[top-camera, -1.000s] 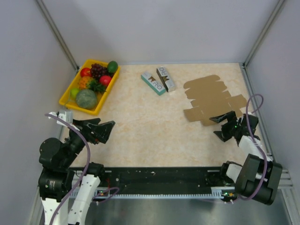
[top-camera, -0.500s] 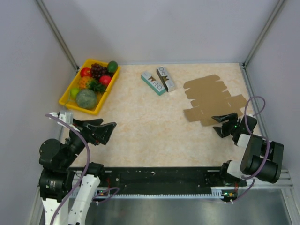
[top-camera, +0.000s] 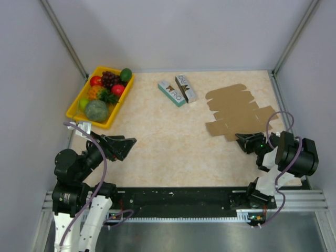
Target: Fold the paper box
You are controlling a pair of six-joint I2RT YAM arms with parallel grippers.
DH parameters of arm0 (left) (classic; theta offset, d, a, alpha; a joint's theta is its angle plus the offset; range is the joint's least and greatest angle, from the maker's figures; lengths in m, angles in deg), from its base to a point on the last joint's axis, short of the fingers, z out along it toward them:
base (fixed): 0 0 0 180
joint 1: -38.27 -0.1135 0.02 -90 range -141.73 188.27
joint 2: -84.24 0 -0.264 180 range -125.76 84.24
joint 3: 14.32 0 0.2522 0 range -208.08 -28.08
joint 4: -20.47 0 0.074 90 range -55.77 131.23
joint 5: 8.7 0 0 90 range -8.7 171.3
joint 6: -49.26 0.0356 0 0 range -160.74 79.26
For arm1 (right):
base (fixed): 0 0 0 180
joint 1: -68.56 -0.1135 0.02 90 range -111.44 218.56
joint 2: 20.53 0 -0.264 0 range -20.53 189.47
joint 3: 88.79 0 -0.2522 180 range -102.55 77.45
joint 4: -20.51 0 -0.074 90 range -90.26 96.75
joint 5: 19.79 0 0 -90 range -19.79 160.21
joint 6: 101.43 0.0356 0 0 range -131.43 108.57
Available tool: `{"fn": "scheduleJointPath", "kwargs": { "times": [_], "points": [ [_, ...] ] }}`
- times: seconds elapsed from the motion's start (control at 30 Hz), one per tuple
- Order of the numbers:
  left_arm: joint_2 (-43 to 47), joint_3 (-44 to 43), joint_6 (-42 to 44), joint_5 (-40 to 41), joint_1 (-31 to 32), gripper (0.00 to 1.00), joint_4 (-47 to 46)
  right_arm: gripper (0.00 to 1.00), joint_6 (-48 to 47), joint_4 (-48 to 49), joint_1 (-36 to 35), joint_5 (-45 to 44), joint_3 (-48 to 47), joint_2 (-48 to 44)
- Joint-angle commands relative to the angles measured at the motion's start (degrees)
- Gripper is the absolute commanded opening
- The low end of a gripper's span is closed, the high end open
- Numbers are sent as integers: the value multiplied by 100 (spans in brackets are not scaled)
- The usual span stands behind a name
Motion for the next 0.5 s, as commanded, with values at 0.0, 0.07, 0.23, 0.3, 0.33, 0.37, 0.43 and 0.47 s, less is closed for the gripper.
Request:
{"fn": "scheduleJointPath", "kwargs": {
  "times": [0.0,0.07,0.23,0.3,0.33,0.37,0.43,0.47],
  "points": [
    [12,-29,-121,-199,-22,86,-461,34,15,1062,40,-190,82,496],
    [-6,-47,-113,-217,-22,86,-452,31,41,1457,40,-268,90,715],
    [-50,-135,-77,-252,-22,85,-408,14,50,1722,40,-199,-33,866],
    [-76,-144,-51,-261,-22,85,-408,5,-28,1417,40,-216,-68,430],
    [-85,-152,-51,-261,-22,85,-390,3,-273,1136,49,-216,-198,209],
    [-94,-152,-42,-261,-22,85,-390,0,-466,81,40,-260,-304,-37],
    [-103,-152,-33,-269,-22,85,-390,0,-1271,-1224,40,-557,-768,-1108],
    [-103,-152,-33,-269,-22,85,-390,0,-1590,-2823,31,-750,-980,-1556]
  ]
}}
